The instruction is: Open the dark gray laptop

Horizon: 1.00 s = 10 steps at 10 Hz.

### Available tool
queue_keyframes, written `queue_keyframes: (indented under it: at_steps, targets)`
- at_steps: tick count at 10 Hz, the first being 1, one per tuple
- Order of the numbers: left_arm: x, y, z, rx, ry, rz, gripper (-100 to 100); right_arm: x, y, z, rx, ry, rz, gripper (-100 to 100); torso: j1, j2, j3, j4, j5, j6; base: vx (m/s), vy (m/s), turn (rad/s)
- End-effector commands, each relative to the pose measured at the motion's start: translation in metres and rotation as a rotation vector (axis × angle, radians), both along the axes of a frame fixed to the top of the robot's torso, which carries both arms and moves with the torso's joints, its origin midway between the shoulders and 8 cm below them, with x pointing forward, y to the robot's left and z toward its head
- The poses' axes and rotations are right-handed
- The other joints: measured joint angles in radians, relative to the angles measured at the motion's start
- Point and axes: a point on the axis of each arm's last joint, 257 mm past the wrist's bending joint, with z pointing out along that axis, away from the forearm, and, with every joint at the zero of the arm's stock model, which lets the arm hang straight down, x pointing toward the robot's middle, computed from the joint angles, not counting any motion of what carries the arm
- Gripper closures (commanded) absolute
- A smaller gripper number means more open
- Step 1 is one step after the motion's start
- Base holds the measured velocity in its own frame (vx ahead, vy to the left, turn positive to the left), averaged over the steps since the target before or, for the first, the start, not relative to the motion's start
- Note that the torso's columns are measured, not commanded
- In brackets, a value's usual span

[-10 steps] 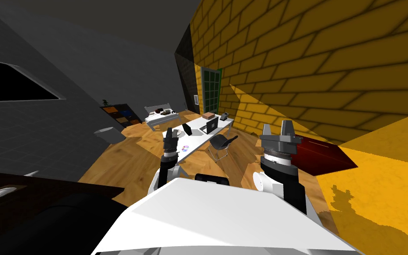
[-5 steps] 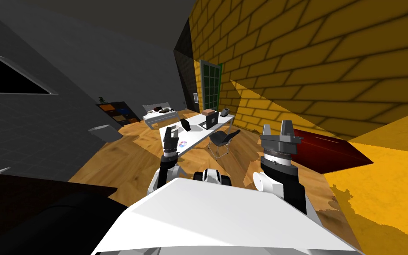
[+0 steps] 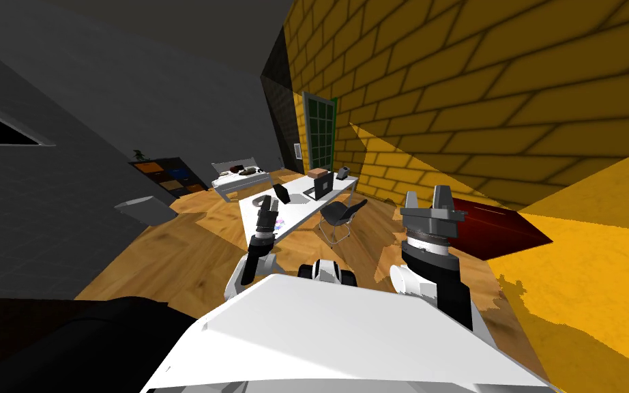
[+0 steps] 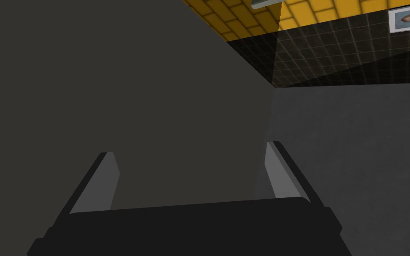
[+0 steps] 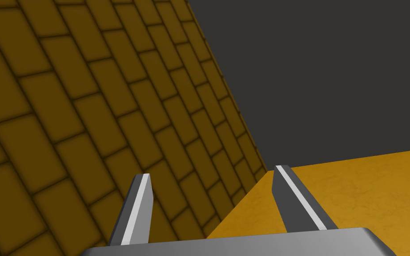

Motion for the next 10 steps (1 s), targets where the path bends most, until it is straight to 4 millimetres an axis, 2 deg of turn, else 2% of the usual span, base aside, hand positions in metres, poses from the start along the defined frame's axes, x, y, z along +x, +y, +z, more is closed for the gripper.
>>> queue_keyframes:
  at_steps: [1, 10]
  targets:
    - [0.015, 0.001, -0.013, 0.016, 0.054, -0.005, -100, 0.000, 0.000, 0.000, 0.000, 0.000, 0.000, 0, 0.001, 0.001, 0.000, 0.000, 0.000, 0.000, 0.055, 0.012, -0.119]
    - [0.068, 0.011, -0.058, 0.035, 0.241, 0.013, -100, 0.000, 0.000, 0.000, 0.000, 0.000, 0.000, 0, 0.000, 0.001, 0.001, 0.000, 0.000, 0.000, 0.060, 0.014, -0.135]
